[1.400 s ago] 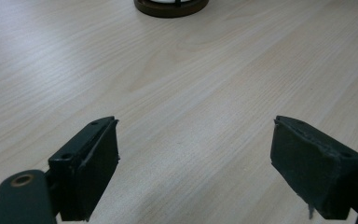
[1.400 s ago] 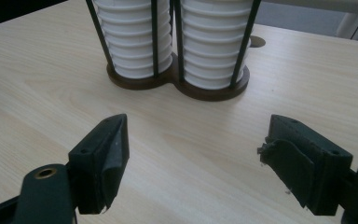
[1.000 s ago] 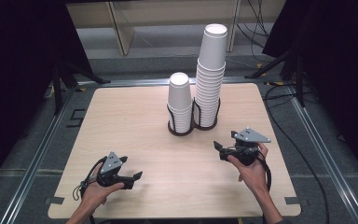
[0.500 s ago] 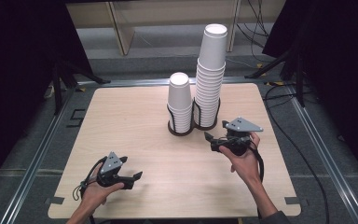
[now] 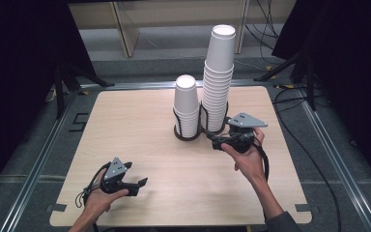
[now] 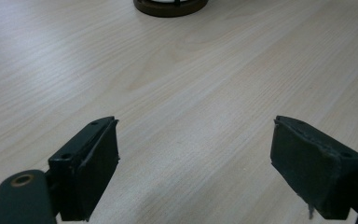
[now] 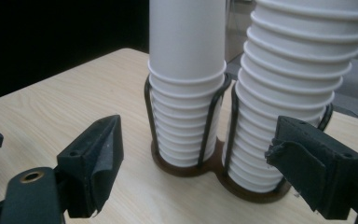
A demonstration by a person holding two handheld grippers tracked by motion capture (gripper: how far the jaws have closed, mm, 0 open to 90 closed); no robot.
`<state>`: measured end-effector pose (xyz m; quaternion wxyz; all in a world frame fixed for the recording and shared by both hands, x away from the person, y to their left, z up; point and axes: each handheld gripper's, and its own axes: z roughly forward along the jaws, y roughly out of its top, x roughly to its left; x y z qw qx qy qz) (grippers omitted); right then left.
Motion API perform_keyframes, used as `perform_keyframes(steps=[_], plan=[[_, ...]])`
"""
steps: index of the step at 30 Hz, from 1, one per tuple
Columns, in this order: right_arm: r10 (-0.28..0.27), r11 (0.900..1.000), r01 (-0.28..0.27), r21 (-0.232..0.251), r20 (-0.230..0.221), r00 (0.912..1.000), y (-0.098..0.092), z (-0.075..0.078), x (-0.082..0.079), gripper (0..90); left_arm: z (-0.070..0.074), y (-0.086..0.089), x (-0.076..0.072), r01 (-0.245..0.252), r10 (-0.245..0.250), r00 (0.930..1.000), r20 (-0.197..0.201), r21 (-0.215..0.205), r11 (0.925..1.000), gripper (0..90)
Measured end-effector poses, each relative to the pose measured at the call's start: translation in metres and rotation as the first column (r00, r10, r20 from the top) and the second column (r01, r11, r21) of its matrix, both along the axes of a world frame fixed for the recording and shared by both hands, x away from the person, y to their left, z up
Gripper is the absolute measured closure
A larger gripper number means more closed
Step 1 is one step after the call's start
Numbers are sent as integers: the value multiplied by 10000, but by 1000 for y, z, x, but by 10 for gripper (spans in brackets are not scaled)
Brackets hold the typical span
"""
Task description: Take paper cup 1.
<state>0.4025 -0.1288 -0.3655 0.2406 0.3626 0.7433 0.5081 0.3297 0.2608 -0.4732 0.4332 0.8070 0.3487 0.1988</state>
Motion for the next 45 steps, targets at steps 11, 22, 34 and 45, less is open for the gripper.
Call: perform_keyframes(steps=[11, 22, 34, 45], plan=[[299, 9985, -306, 460, 149, 9994, 24, 15, 14, 155, 0, 0, 0, -11, 11, 10000, 25, -3, 10000, 149], [277, 9994, -282, 212, 235, 9993, 50, 20, 39, 153, 1, 0, -1, -1, 1, 10000, 29, -28, 10000, 149], [-208, 9996, 204, 204, 205, 9996, 70, 27, 61, 154, 0, -1, 0, 13, -11, 10000, 74, -193, 9998, 149], [-457, 9986, 454, 265, 111, 9989, 77, 25, 72, 154, 0, -1, -1, 10, -9, 10000, 62, -204, 9998, 149]])
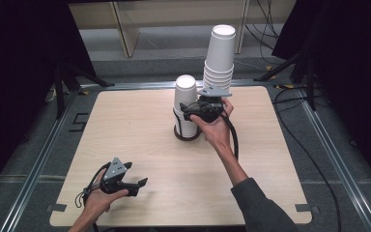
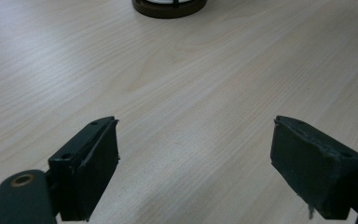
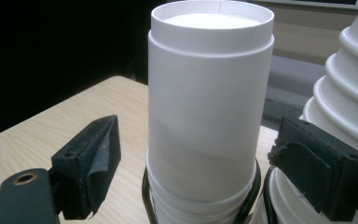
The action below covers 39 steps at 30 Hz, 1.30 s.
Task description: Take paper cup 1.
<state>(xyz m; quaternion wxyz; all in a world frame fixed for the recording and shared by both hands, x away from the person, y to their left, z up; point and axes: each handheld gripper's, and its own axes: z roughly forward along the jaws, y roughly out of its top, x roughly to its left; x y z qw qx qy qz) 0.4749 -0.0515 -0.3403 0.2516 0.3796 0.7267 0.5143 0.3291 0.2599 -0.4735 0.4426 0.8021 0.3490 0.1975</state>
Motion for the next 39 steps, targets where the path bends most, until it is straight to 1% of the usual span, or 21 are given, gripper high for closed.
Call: perform_keyframes(steps=[1, 2, 4, 5, 6, 7, 8, 11, 12, 13, 15, 19, 23, 24, 26, 27, 28, 29, 35, 38, 39], plan=[[-53, 10000, 54, -39, 89, 9999, 0, 0, 1, 154, 0, 0, 0, 2, -2, 10000, 3, 2, 10000, 149], [-33, 10000, 33, 76, -60, 10000, 2, 0, 1, 154, 0, 0, 0, -3, 3, 10000, 5, -1, 10000, 149], [-111, 9999, 112, -81, 69, 9999, 2, 1, 3, 154, 0, 0, 0, -20, 20, 10000, -11, -23, 10000, 149], [-133, 9999, 133, 5, 8, 9999, 4, 1, 3, 154, 0, 0, 0, -24, 24, 10000, -13, -30, 10000, 149], [-266, 9996, 265, -57, -66, 9996, 4, 2, 3, 154, 0, 0, 0, -24, 24, 10000, -18, -25, 10000, 149], [-244, 9996, 245, -157, 21, 9997, 5, 1, 5, 154, 0, 0, 0, -23, 23, 10000, -17, -23, 10000, 149], [-354, 9993, 353, -80, -144, 9993, 6, 2, 5, 154, 0, 0, 0, -22, 22, 10000, -20, -21, 10000, 149], [-326, 9993, 327, -196, 74, 9994, 7, 1, 9, 154, 0, 0, 0, -18, 18, 10000, -10, -23, 10000, 149], [-384, 9993, 384, -47, -119, 9992, 8, 1, 8, 154, 0, 0, 0, -21, 21, 10000, -11, -25, 10000, 149], [-414, 9991, 412, -123, -157, 9990, 9, 0, 9, 154, 0, 0, 0, -20, 20, 10000, -19, -22, 10000, 149], [-436, 9989, 435, -152, -54, 9990, 9, 0, 10, 154, 0, 0, 0, -18, 18, 10000, -17, -19, 10000, 149], [-542, 9985, 541, -71, -237, 9982, 11, -3, 12, 155, 0, 0, 0, -18, 18, 10000, -22, -15, 10000, 149], [-578, 9983, 576, -103, -197, 9981, 12, -4, 15, 155, 0, 0, 0, -17, 17, 10000, -17, -16, 10000, 149], [-605, 9982, 606, 27, -289, 9978, 14, -4, 15, 154, 0, 0, 0, -9, 9, 10000, -17, -13, 10000, 149], [-595, 9982, 594, -57, -282, 9978, 14, -4, 17, 155, 0, 0, 0, 27, -27, 10000, 13, 15, 10000, 149], [-570, 9984, 569, -38, -199, 9982, 15, -4, 18, 155, 0, 0, 0, 26, -26, 10000, 13, 14, 10000, 149], [-586, 9982, 588, 84, -282, 9979, 16, -4, 19, 155, 0, 0, 0, 28, -28, 10000, 10, 13, 10000, 149], [-724, 9974, 723, -60, -204, 9972, 18, -4, 20, 154, 0, 0, 0, 27, -27, 10000, -4, 39, 10000, 149], [-846, 9964, 845, -61, -270, 9960, 25, -3, 24, 153, 1, 1, -1, 4, -3, 10000, -55, 111, 9999, 149], [-953, 9954, 952, -95, -113, 9954, 28, -2, 28, 151, 2, 1, -1, 5, -4, 10000, -45, 130, 9999, 149], [-999, 9950, 999, 18, -169, 9949, 29, -3, 28, 150, 2, 1, -1, 12, -12, 10000, -43, 141, 9999, 149]])
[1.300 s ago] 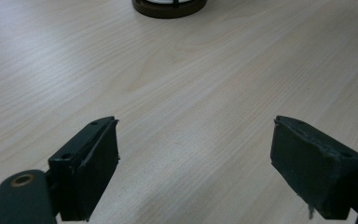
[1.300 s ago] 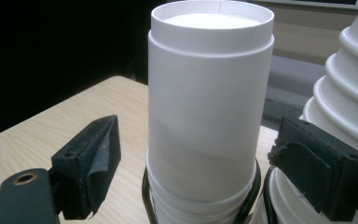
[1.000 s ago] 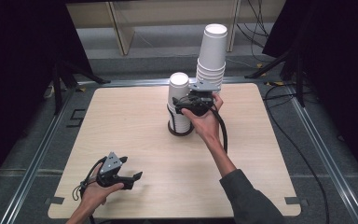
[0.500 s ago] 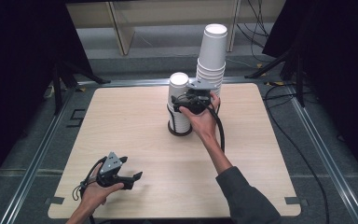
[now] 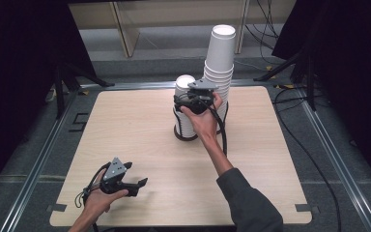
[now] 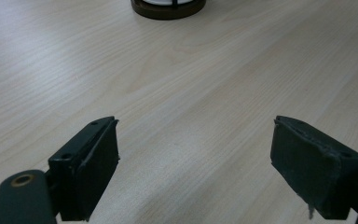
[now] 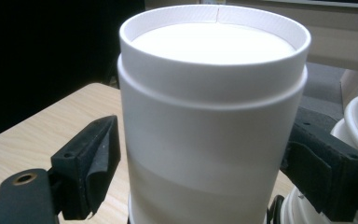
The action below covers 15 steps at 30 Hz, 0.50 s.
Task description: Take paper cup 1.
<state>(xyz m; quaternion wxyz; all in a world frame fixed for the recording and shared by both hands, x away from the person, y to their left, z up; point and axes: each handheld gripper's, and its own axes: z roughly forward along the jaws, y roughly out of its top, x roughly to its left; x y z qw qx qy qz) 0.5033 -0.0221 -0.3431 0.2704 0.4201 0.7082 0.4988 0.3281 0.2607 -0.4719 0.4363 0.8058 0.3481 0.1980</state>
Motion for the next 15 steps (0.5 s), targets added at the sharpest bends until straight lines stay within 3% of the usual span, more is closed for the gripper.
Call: perform_keyframes(steps=[7, 13, 15], plan=[[-221, 9997, 222, 59, -185, 9996, 4, -3, 4, 148, 0, 0, 0, 61, -61, 10000, 46, 74, 10000, 149], [-259, 9997, 259, 21, -88, 9996, 5, -4, 8, 156, 0, 0, 0, 37, -37, 10000, 8, 27, 10000, 149], [-309, 9993, 315, 216, -267, 9992, 5, -4, 9, 164, 0, 0, 0, 42, -42, 10000, 2, 31, 10000, 149]])
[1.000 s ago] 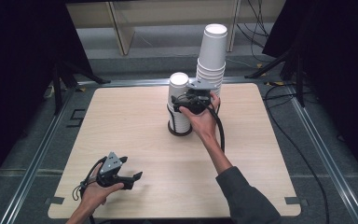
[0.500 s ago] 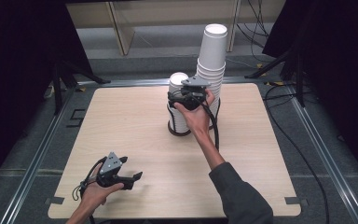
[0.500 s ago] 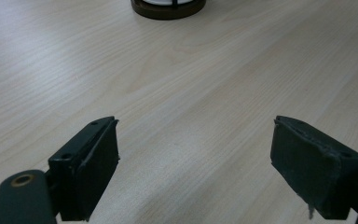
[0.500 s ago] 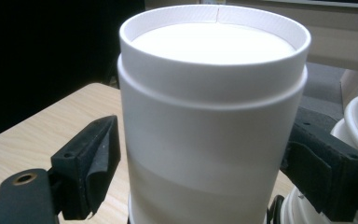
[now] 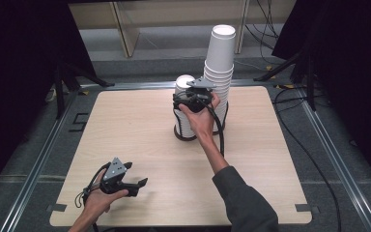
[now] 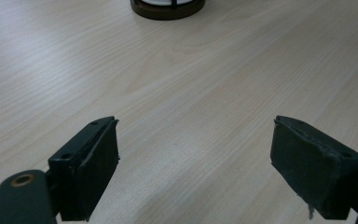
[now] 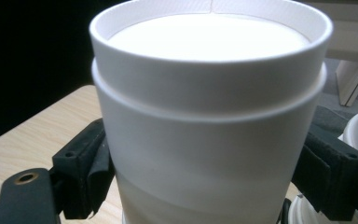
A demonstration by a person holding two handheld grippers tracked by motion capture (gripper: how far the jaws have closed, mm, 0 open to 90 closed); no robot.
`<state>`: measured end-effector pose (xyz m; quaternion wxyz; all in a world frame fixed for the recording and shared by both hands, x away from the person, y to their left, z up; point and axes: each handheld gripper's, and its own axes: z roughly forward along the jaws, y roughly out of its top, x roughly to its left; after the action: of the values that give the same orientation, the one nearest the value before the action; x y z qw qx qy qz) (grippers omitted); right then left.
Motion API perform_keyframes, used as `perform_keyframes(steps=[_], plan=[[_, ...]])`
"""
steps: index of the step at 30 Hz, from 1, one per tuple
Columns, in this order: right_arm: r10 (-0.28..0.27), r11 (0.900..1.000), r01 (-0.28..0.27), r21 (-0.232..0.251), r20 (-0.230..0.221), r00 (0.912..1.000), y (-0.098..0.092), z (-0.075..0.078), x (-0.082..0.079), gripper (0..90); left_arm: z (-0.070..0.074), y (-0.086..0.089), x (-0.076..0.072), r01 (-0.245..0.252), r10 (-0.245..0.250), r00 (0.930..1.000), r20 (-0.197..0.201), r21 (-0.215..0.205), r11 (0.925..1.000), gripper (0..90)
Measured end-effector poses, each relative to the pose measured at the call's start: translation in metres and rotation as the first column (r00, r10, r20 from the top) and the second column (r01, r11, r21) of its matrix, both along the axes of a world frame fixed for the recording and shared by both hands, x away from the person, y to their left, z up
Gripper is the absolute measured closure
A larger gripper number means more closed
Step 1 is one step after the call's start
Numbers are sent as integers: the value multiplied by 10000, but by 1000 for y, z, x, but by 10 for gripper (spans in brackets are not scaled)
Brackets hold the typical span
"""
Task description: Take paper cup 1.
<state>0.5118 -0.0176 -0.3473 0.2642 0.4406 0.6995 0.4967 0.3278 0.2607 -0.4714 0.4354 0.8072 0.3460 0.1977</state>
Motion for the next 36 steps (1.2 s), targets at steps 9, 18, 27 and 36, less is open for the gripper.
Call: perform_keyframes(steps=[9, 18, 27, 36], plan=[[47, 9999, -53, 128, 472, 9989, 1, 15, -3, 187, 0, 0, 0, 22, -23, 10000, 36, 30, 10000, 149], [-7, 9989, -49, 462, 1197, 9928, 1, 56, -17, 188, 1, 1, 1, 113, -117, 9998, 150, 263, 9996, 149], [365, 9949, -520, 862, 1723, 9844, -5, 93, -30, 188, 0, -1, 0, 35, -35, 10000, -18, -41, 10000, 149], [1335, 9834, -1535, 971, 1866, 9733, -13, 109, -55, 188, 0, 0, 1, 86, -87, 10000, 36, 200, 9998, 149]])
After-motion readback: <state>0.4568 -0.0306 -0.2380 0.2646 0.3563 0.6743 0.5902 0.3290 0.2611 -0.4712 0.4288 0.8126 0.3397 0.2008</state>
